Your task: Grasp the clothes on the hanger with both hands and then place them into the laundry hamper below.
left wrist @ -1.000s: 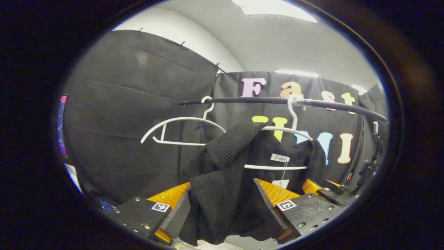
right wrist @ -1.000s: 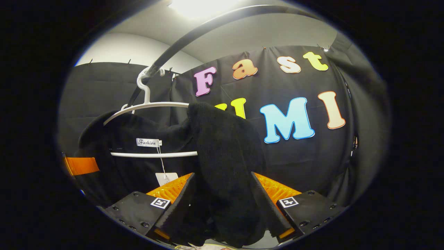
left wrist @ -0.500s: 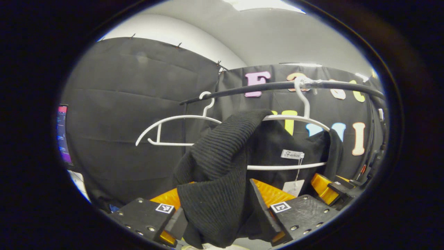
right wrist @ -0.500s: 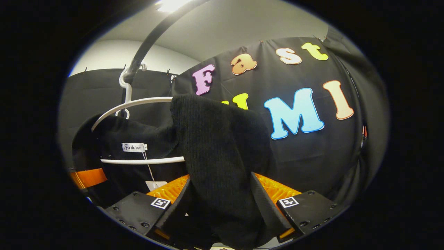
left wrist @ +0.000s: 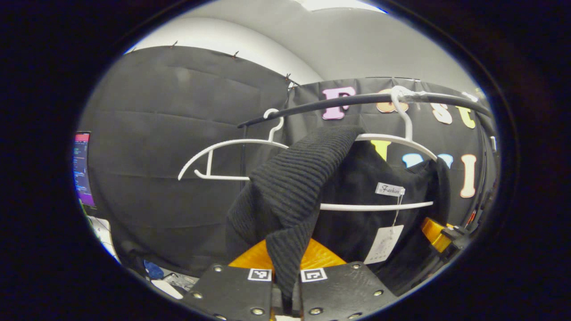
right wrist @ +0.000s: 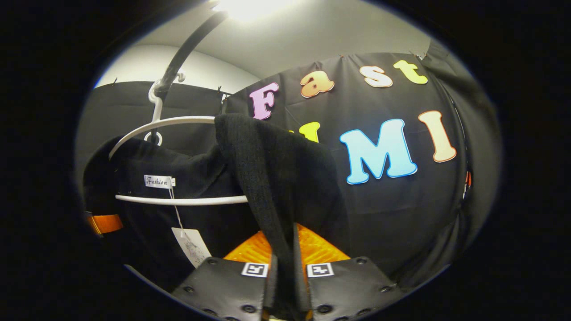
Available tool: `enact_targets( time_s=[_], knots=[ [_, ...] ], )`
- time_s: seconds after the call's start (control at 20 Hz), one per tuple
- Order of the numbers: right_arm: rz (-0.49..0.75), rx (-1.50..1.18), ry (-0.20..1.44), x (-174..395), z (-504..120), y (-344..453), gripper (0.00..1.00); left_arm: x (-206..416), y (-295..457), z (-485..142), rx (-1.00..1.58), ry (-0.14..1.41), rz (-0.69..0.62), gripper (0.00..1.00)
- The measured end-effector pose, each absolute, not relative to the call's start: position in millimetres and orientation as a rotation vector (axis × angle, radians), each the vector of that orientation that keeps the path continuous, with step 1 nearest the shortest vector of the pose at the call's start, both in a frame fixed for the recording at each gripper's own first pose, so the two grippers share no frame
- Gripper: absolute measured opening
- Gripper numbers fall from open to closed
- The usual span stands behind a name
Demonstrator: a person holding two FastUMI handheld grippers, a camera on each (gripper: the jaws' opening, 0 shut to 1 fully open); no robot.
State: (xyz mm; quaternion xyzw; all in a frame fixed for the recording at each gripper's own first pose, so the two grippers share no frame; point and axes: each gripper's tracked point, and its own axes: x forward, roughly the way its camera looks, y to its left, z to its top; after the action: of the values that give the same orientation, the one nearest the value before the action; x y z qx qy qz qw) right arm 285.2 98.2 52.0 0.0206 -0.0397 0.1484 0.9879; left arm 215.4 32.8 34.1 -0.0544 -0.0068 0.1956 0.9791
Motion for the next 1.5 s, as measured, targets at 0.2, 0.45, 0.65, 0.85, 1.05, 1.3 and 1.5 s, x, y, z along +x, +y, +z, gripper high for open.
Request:
enact_targets(
  time_s=[0.2, 0.45, 0.65, 0.85, 1.05, 1.3, 1.5],
  knots=[
    [0.427, 0.118, -0.048, 289, 50, 111, 0.02, 211, 18, 43, -0.120, -0.032, 0.315, 0.10],
    [0.392, 0.063, -0.100, 282, 61, 99, 0.02, 202, 18, 49, -0.116, -0.041, 0.275, 0.05],
    [0.373, 0.063, -0.119, 281, 66, 93, 0.02, 188, 14, 62, -0.132, -0.075, 0.261, 0.05],
    [0.349, 0.059, -0.129, 284, 73, 81, 0.00, 175, 24, 78, -0.142, -0.106, 0.268, 0.05],
    [0.314, 0.053, -0.156, 287, 83, 66, 0.02, 161, 33, 93, -0.159, -0.129, 0.284, 0.04],
    [0.275, 0.028, -0.190, 298, 93, 53, 0.02, 155, 54, 108, -0.121, -0.143, 0.317, 0.04],
    [0.265, -0.034, -0.226, 306, 99, 50, 0.00, 154, 78, 120, -0.031, -0.142, 0.351, 0.04]
  ],
)
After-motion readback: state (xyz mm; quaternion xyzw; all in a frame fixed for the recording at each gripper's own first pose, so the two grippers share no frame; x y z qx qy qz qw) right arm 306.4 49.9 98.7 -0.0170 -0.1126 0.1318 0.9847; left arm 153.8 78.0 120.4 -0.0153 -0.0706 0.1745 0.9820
